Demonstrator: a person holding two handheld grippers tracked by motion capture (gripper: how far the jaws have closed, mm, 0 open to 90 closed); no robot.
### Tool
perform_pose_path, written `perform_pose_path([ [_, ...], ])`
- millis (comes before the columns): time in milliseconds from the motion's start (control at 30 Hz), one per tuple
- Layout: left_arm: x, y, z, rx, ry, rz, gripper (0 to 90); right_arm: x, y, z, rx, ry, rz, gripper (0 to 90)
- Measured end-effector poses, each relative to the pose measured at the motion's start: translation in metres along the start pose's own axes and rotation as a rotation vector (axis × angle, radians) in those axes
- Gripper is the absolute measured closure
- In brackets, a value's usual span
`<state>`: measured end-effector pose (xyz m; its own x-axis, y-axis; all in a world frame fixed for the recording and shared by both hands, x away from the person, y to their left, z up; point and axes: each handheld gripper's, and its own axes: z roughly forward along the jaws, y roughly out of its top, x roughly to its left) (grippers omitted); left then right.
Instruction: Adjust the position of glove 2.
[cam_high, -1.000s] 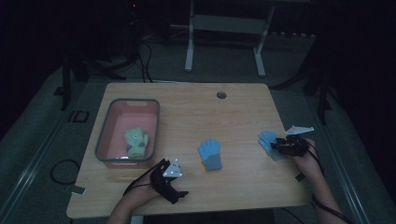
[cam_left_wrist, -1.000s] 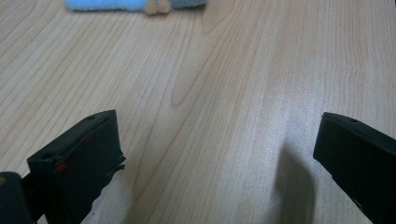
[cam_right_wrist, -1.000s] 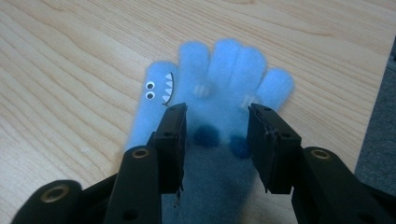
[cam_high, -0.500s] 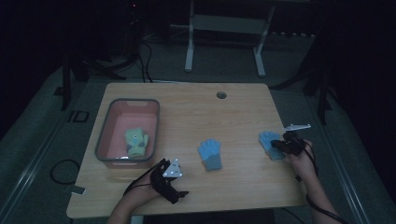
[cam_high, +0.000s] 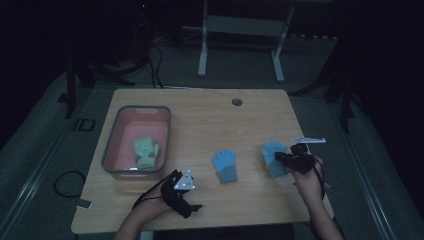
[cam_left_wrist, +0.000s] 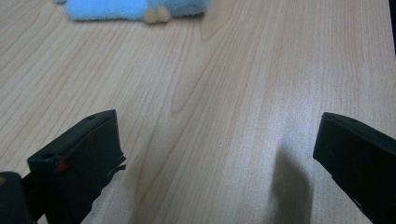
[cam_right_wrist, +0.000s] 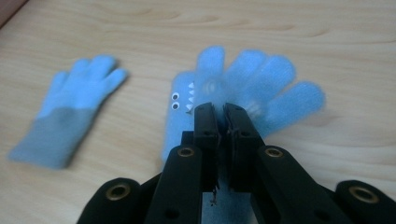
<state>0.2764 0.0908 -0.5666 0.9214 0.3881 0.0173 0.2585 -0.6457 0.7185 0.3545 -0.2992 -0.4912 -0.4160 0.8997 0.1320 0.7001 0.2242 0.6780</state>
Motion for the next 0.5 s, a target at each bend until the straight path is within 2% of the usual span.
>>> perform_pose_path([
  [100, 0.0, 0.0, 0.0, 0.002, 0.002, 0.007, 1.3, 0.014, -0.005, 0.006, -0.001, 0.011, 0.028, 84.6],
  [200, 0.0, 0.0, 0.0, 0.003, 0.001, 0.009, 1.3, 0.021, -0.007, 0.009, -0.007, 0.0, 0.028, 84.6],
  [233, 0.0, 0.001, 0.0, 0.004, 0.003, 0.013, 1.3, 0.026, -0.009, 0.014, -0.014, -0.007, 0.049, 84.5],
  [267, 0.0, 0.001, 0.0, 0.004, 0.003, 0.013, 1.2, 0.026, -0.009, 0.014, -0.014, -0.007, 0.049, 84.5],
  [300, -0.001, 0.001, 0.0, 0.005, 0.004, 0.016, 1.3, 0.029, -0.012, 0.02, -0.018, -0.007, 0.079, 84.4],
  [500, -0.001, 0.0, 0.001, 0.01, 0.002, 0.027, 1.3, 0.035, -0.02, 0.039, -0.004, -0.058, 0.075, 83.2],
])
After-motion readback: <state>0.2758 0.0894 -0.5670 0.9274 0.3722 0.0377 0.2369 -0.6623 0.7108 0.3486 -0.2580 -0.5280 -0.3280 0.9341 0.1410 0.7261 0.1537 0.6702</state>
